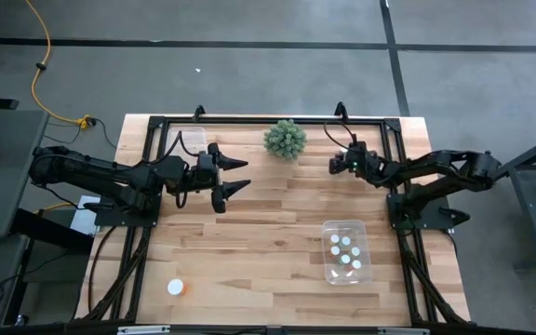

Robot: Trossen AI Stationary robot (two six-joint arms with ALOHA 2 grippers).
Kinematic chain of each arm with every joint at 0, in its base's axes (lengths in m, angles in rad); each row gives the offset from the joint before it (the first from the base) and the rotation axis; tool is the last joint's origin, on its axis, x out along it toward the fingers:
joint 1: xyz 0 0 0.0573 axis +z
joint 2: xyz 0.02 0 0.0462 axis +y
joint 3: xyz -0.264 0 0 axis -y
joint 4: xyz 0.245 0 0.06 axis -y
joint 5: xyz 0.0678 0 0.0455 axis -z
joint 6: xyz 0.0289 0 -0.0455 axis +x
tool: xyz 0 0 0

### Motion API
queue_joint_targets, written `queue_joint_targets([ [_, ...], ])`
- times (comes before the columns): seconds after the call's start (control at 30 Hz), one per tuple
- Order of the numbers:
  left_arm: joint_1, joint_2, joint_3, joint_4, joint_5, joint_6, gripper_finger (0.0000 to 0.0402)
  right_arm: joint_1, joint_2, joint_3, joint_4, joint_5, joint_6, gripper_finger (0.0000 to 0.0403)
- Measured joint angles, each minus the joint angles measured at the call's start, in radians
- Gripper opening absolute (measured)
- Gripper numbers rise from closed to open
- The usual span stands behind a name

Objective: Pick and place medicine bottles into bin by pill shape (circle, oval)
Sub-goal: Put the blue capsule bottle into the left transparent bin

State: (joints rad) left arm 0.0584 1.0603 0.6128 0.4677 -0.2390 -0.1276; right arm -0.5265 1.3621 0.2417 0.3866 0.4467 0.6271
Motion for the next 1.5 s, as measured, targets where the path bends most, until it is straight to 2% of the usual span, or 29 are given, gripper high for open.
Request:
queue_joint_targets([
  [0.2, 0.0, 0.0, 0.0, 0.0, 0.0, 0.0, 0.0257, 0.0, 0.0, 0.0, 0.0, -0.015, -0.017, 0.0217],
  [0.57, 0.0, 0.0, 0.0, 0.0, 0.0, 0.0, 0.0257, 0.0, 0.0, 0.0, 0.0, -0.024, -0.022, 0.0129],
  [0.97, 0.0, 0.0, 0.0, 0.0, 0.0, 0.0, 0.0257, 0.0, 0.0, 0.001, 0.005, -0.039, -0.023, 0.0073],
  [1.23, 0.0, 0.0, 0.0, -0.006, 0.0, 0.008, 0.0257, 0.001, -0.005, 0.002, 0.042, -0.134, -0.027, 0.007],
  [1.33, 0.0, -0.019, -0.001, -0.032, 0.0, 0.033, 0.0257, 0.002, -0.035, 0.012, 0.035, -0.202, -0.049, 0.0069],
  [1.5, 0.001, -0.083, -0.001, -0.064, -0.038, 0.037, 0.0257, 0.043, -0.129, 0.11, -0.061, -0.32, -0.155, 0.0069],
])
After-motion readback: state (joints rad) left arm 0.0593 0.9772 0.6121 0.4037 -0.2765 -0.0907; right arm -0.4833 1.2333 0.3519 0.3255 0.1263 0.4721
